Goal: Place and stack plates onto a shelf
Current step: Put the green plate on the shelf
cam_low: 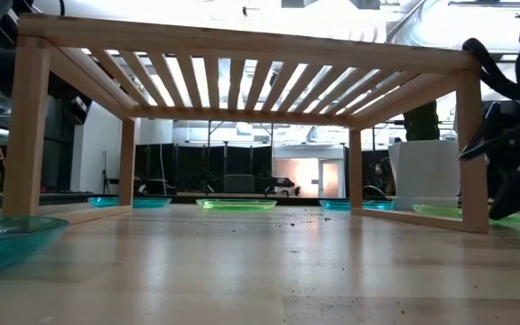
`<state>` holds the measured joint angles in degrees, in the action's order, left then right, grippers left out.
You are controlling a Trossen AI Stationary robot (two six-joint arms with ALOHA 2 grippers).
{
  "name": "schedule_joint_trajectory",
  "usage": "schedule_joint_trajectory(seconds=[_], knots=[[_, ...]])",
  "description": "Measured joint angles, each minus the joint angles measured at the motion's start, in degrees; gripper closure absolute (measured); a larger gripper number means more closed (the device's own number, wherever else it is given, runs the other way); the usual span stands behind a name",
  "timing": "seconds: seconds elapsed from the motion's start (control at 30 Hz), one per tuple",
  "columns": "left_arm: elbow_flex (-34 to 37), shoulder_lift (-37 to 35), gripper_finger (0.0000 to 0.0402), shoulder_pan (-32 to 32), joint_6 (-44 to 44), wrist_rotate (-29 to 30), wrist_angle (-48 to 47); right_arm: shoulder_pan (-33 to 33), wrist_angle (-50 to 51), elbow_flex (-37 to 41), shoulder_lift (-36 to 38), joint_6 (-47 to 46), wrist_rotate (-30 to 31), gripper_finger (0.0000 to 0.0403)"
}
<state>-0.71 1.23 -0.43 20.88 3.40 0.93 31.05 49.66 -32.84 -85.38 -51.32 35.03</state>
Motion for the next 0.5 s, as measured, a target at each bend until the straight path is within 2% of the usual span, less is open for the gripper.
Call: schedule_joint_trajectory(seconds=[0.17,0.37,0.5], knots=[[0.00,-0.02,0.0401,0.02,-0.02,-0.02,0.00,-1.20,-0.06,0.00,0.00,1.63,-0.04,0.0276],[0.00,-0.01,0.0402,0.02,-0.02,-0.01,0.00,-2.45,-0.05,0.00,0.00,1.94,-0.88,0.0385],[0.00,-0.01,0.0401,0.02,-0.02,0.00,0.00,-2.58,-0.03,-0.05,0.00,2.07,-1.73,0.0390]])
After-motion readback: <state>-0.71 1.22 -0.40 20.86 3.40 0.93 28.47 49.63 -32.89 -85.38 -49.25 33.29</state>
